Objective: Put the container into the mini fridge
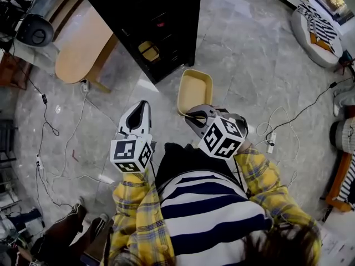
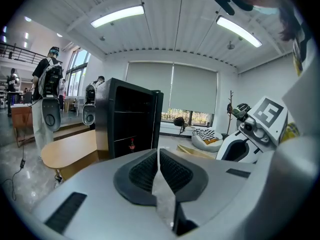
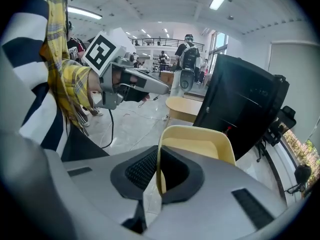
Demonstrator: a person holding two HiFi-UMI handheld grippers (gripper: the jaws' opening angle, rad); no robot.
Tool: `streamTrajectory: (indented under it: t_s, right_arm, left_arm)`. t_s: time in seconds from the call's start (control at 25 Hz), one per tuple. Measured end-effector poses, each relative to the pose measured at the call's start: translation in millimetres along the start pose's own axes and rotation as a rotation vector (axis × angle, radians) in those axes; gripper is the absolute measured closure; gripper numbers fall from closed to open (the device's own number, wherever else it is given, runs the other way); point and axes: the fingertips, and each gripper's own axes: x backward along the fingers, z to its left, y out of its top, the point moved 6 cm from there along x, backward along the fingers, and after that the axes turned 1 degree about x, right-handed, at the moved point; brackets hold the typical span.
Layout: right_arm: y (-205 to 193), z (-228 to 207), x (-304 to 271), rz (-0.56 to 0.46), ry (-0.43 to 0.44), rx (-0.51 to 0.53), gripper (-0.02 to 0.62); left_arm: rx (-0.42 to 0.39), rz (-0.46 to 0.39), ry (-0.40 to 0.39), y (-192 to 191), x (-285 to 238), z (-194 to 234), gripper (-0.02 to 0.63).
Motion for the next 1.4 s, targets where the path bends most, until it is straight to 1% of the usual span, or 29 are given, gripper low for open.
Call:
streamTrajectory:
  t_s: [0.16, 0.4, 0.64, 0.96, 1.2, 1.32, 1.4]
  right_arm:
    - [-4.4, -9.7, -7.2, 0.0, 0.021, -0.021, 0.557]
    - [-5.6, -33.6, -24.0, 0.011, 0.028, -0.028, 0.557]
    - [-2.1, -57.5, -49.2, 0.043, 0.039, -0.05, 0.557]
    - [1.5, -90.4, -90.3, 0.087, 0.048, -0.077, 0.557]
    - [5.2, -113.2, -119.4, 0.092, 0.048, -0.114, 0.557]
    - [1.5, -122.1, -130.4, 0.093, 0.044, -0.14, 0.557]
    - [-2.9, -123.7, -136.3, 0.093, 0.048, -0.149, 0.557]
  left_arm:
    - [-0.03, 0.021, 0.006, 0.4, -11.7, 1.3, 0.58]
    - [-0.014, 0.028, -0.023, -0.2, -46.7, 10.7, 0.588]
    - [0.014, 0.05, -0.072, -0.8, -84.6, 31.0, 0.588]
    - [0.017, 0.069, -0.174, -4.3, -137.2, 56.6, 0.589]
    - [-0.003, 0.075, -0.231, -7.3, -176.1, 70.8, 0.589]
    - [-0.028, 0.101, -0.254, -16.3, -194.3, 77.3, 0.589]
    - [-0.042, 0.108, -0.254, -24.0, -201.7, 81.9, 0.589]
